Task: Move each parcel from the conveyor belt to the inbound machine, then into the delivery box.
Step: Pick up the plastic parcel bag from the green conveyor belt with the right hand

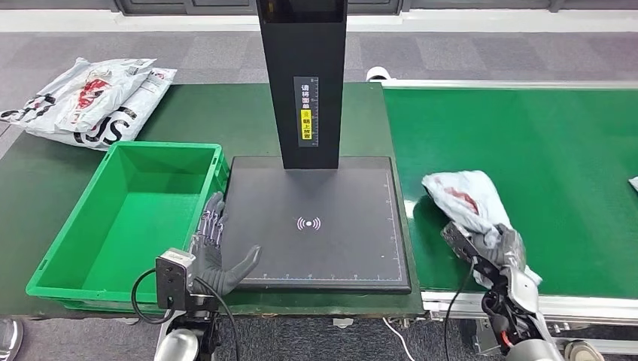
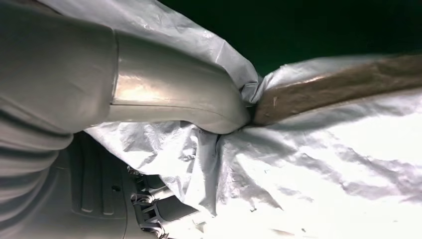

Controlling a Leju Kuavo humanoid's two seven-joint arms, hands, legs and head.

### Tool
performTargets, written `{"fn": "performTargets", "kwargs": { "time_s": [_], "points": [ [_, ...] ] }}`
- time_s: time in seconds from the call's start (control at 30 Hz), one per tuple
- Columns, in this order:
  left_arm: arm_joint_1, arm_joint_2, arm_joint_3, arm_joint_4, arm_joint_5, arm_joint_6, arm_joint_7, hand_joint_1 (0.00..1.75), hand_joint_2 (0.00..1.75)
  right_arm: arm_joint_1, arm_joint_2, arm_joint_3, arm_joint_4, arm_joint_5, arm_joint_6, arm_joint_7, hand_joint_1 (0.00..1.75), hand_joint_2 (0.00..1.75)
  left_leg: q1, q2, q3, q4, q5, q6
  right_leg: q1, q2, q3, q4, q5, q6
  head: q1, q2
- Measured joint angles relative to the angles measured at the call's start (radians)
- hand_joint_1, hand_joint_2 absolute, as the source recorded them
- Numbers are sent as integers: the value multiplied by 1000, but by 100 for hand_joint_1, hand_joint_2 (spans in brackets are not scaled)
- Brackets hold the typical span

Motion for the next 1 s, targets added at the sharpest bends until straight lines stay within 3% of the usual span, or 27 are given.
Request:
{"fn": "performTargets", "kwargs": {
  "time_s": [0.23, 0.43, 0.7, 0.83, 1.0],
  "points": [
    [1, -22, 6, -9, -19, 2, 2, 0, 175, 48, 32, 101, -499, -152, -113, -71, 175, 175, 0, -4, -1, 0, 2, 0, 0, -3, 0, 0, 0, 0, 0, 0],
    [-17, -32, 6, 4, -21, 4, -7, 0, 175, 56, 44, 189, -715, -206, -220, -167, 175, 175, 0, -3, -1, 0, 1, 0, 0, -3, 0, 0, 0, 0, 0, 0],
    [-36, -38, 6, 29, -9, 4, -23, 0, 175, 48, 74, 296, -775, -198, -213, -191, 175, 175, 0, -4, 0, 0, 2, 0, 0, -3, 1, 0, 0, 0, 0, 0],
    [-46, -38, 6, 39, -2, 4, -29, 0, 175, 23, 83, 358, -757, -174, -138, -192, 175, 175, 0, -2, 0, 0, 2, 0, 0, -2, 1, 0, 0, 0, 0, 0],
    [-60, -38, 6, 50, 10, 4, -36, 0, 175, -44, 112, 483, -627, -125, -44, -154, 175, 175, 1, -1, 0, 0, 2, 0, 1, -1, 0, 0, 0, -1, 0, 0]
  ]
}}
